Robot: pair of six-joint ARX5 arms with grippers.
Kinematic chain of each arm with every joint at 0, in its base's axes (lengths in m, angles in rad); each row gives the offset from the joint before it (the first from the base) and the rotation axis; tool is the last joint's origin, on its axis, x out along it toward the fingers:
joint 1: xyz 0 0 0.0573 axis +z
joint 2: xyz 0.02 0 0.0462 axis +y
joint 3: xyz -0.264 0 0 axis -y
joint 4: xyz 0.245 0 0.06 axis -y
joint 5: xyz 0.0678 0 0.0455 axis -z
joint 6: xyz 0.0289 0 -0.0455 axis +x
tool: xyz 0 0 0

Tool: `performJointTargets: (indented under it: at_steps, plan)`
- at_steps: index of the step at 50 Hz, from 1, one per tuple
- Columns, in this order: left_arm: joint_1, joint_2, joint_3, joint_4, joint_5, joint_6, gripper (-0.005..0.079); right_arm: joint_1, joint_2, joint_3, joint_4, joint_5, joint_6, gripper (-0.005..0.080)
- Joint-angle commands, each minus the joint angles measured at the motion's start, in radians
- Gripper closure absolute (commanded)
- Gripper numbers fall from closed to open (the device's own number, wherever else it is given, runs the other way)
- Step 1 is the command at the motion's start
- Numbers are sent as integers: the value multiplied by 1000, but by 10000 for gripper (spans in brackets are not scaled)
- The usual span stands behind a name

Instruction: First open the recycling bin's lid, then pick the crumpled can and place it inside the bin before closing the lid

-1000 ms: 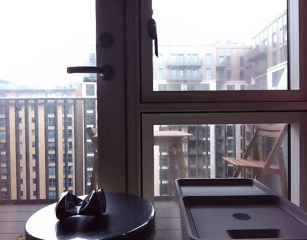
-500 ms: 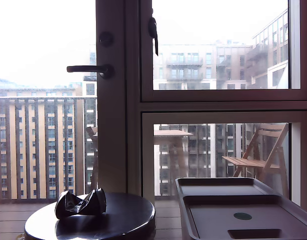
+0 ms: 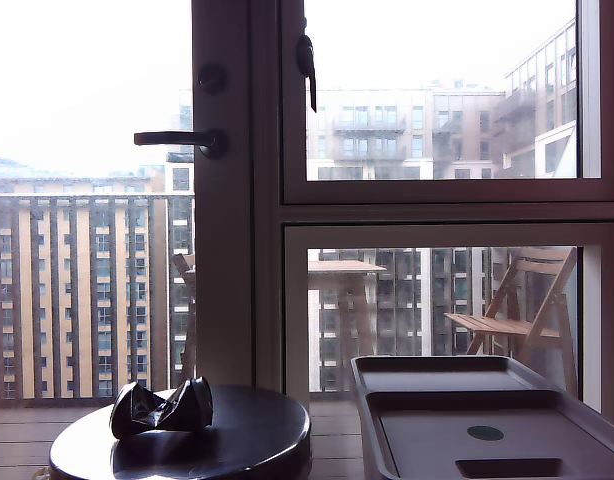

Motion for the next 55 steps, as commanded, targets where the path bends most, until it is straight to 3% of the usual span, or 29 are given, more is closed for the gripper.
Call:
performJointTargets:
  at_steps: [1, 10, 12, 18, 30, 43, 55]
  plan:
    - [-21, 59, -3, -10, 20, 98, 703, 24, 56, 10, -11, -8, -98, 722]
    - [-85, 219, -3, -10, 34, 240, 393, 94, 224, 10, -19, 18, -383, 469]
    - [-101, 256, -3, 2, 34, 249, 362, 113, 259, 10, -17, 32, -440, 419]
    - [-143, 363, -3, 56, 24, 250, 360, 169, 365, 10, 11, 102, -495, 351]
    - [-194, 515, -3, 124, -6, 249, 360, 269, 615, 10, 58, 237, -575, 349]
    - [-219, 537, -3, 128, -19, 249, 361, 345, 863, 18, 89, 329, -681, 367]
    - [-219, 536, -3, 126, -23, 249, 364, 361, 1062, 90, 91, 388, -723, 367]
